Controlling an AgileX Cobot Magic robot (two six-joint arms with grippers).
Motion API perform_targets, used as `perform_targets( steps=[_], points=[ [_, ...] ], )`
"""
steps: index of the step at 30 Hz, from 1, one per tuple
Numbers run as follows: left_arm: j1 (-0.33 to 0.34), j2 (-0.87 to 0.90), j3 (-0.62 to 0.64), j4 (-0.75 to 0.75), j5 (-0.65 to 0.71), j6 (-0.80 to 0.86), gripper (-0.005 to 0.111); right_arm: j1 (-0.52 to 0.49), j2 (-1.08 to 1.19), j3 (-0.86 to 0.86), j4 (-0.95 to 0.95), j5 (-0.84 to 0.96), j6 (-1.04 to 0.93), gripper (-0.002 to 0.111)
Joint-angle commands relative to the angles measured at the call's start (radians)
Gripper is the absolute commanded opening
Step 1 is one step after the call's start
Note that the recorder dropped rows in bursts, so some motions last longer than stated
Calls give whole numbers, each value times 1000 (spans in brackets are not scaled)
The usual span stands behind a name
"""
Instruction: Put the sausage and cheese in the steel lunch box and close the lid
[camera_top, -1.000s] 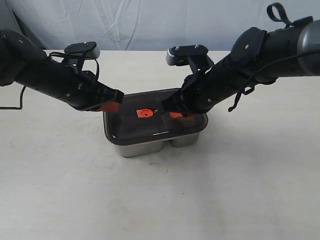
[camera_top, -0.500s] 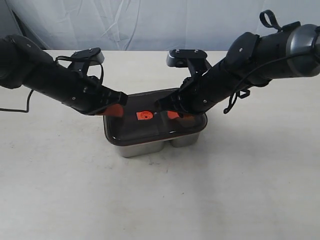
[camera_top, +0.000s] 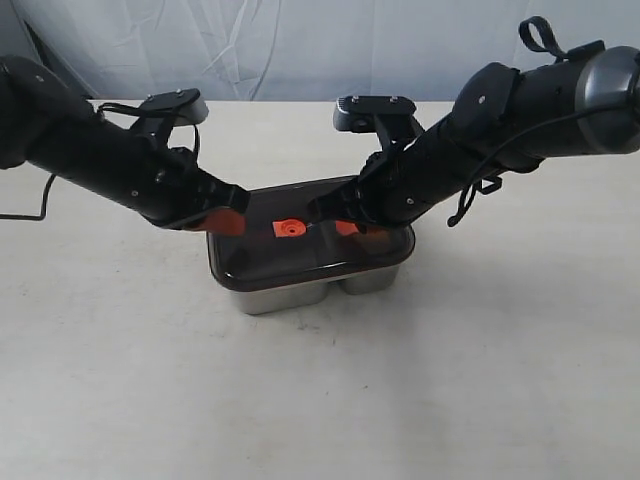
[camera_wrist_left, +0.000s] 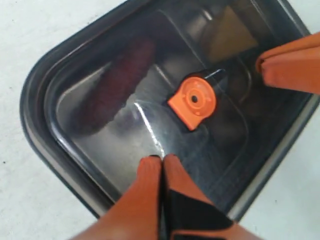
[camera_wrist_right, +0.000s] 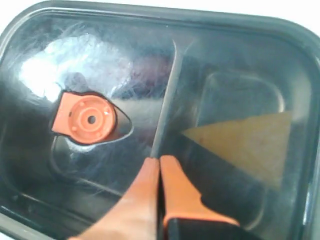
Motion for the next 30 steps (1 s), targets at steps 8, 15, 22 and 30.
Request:
perform_targets(
  steps=[8, 15, 22, 30],
  points=[
    [1, -31, 4, 125, 152, -87, 0, -6, 5, 14, -58, -95, 6, -1],
    [24, -100, 4, 161, 120, -102, 0, -6, 5, 14, -58, -107, 6, -1],
    [31, -131, 4, 518, 114, -456, 0, -6, -16, 14, -60, -153, 6, -1],
    [-10, -50, 4, 522, 113, -471, 0, -6, -16, 14, -80, -163, 6, -1]
  ],
)
